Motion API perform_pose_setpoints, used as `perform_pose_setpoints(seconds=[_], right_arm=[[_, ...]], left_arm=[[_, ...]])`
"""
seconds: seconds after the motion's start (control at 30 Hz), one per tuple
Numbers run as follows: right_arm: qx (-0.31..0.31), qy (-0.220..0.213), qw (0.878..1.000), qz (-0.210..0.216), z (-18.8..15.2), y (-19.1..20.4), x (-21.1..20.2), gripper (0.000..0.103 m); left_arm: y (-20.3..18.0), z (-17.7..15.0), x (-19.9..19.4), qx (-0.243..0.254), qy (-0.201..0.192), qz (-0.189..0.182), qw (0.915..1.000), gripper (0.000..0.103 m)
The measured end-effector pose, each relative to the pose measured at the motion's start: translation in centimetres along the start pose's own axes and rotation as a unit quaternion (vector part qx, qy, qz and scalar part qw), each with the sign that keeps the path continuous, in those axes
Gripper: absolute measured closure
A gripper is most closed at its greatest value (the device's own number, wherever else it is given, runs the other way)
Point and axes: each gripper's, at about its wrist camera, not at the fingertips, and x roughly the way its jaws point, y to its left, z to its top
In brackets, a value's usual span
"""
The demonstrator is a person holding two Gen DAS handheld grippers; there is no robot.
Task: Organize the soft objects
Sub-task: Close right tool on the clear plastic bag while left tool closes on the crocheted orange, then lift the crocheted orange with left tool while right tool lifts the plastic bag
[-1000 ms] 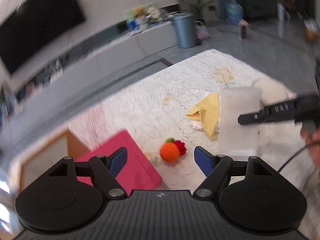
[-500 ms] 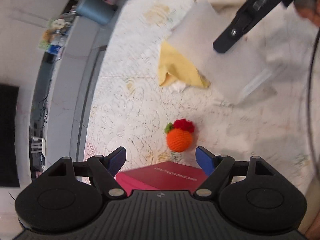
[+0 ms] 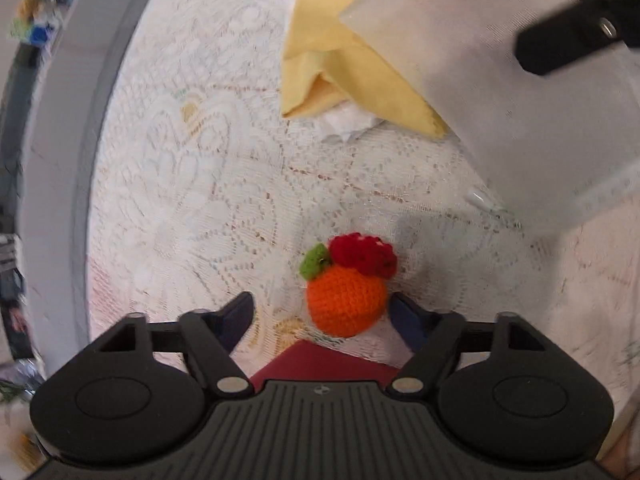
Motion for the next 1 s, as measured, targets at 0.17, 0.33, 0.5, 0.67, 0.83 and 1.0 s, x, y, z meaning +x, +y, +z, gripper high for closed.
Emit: perform_pose_setpoints(seconds=[0.17,0.33,0.5,0.67,0.83,1.0], right_arm=[[-0.006,0.004,1.000,0.002,0.0,0.3,0.2,0.099],[0.004,-0.001,1.000,-0.007,0.0,0.0,0.0,0.098],[0.010,-0.002,1.000,-0.011,-0.1,-0.4,-0.2,0.098],[0.007,-0.002,1.000,-0.011,-0.1,-0.3,0.0,0.098],[0.004,-0.004,1.000,-0.009,-0.1,-0.3,-0.2,0.098],[0.000,0.003,1.000,-0.016,-0.4,-0.3,0.1,0.098]], left_arm=[[0.4,0.6,0.1,-0.007,0.013,-0.020,0.9997,0.026],[0.8,1.3,0.5,-0.033,0.040,-0.027,0.9983,0.051],[0.1,1.2,0.0,-0.031,0.028,-0.018,0.9990,0.056],[0.2,0.0,-2.6,-0.072,-0.013,-0.001,0.9973,0.056],[2.3,-2.9,-7.6,-0.208,-0.116,-0.002,0.9711,0.056],[4.3,-8.6,-12.9,-0.395,-0.209,-0.001,0.8946,0.056]])
